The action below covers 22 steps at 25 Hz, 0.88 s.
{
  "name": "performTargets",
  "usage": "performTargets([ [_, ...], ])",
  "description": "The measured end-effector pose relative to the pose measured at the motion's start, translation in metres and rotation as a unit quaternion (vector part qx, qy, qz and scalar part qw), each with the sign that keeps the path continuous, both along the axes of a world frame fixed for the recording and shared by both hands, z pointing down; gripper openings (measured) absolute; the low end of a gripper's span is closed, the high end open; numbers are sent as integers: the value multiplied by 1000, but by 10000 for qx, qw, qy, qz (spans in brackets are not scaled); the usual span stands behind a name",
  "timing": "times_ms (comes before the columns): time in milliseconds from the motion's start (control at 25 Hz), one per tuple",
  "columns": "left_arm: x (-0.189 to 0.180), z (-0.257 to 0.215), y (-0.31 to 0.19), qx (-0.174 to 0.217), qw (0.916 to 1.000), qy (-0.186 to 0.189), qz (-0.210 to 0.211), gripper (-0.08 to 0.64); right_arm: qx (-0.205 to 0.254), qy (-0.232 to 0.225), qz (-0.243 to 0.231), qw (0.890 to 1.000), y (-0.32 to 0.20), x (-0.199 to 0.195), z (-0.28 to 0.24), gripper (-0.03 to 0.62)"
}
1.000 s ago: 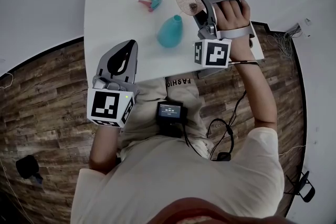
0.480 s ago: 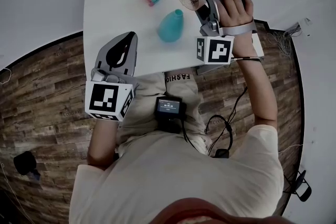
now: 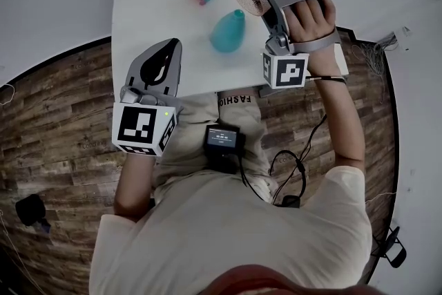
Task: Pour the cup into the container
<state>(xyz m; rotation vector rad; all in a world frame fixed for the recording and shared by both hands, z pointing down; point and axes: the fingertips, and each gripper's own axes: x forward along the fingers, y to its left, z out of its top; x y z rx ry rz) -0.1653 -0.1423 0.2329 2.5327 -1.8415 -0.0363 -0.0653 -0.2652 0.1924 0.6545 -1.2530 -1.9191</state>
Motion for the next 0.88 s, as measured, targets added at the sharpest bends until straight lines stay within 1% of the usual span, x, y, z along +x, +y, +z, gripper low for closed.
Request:
performTargets([
  [80, -1, -2, -1, 40, 10000, -43, -30, 12, 133, 65, -29, 9999, -2, 0, -1, 370],
  [120, -2, -2, -1, 46, 10000, -57, -54, 12, 107, 51, -34, 9999, -2, 0, 0, 370],
  [160, -2, -1, 0, 36, 9999, -57, -75, 12, -11, 0, -25, 10000, -3, 1, 3, 370],
  [200, -2, -1, 1, 28, 9999, -56, -86, 12, -207, -101, 2, 9997, -3, 3, 6, 370],
  [280, -3, -6, 1, 61, 9999, -95, -95, 12, -792, -472, 89, 9957, -7, 6, 8, 370],
  [320, -3, -8, 2, 82, 9998, -128, -99, 12, -1157, -722, 130, 9906, -9, 8, 9, 370],
  [360, -4, -9, 2, 88, 9998, -159, -107, 12, -1536, -987, 160, 9831, -10, 9, 10, 370],
  [440, -6, -7, 4, 62, 9997, -212, -134, 12, -2253, -1486, 192, 9627, -9, 14, 16, 370],
  [520, -8, -5, 6, 29, 9995, -253, -171, 12, -2850, -1943, 207, 9384, -6, 21, 21, 370],
  [600, -8, -4, 7, 21, 9994, -293, -208, 12, -3380, -2419, 196, 9093, -5, 28, 22, 370],
  [720, -7, -4, 9, 29, 9990, -372, -253, 12, -4086, -3056, 103, 8600, -3, 39, 18, 370],
  [880, -7, 1, 10, 50, 9983, -440, -377, 12, -4682, -3642, 32, 8051, -1, 56, 21, 370],
])
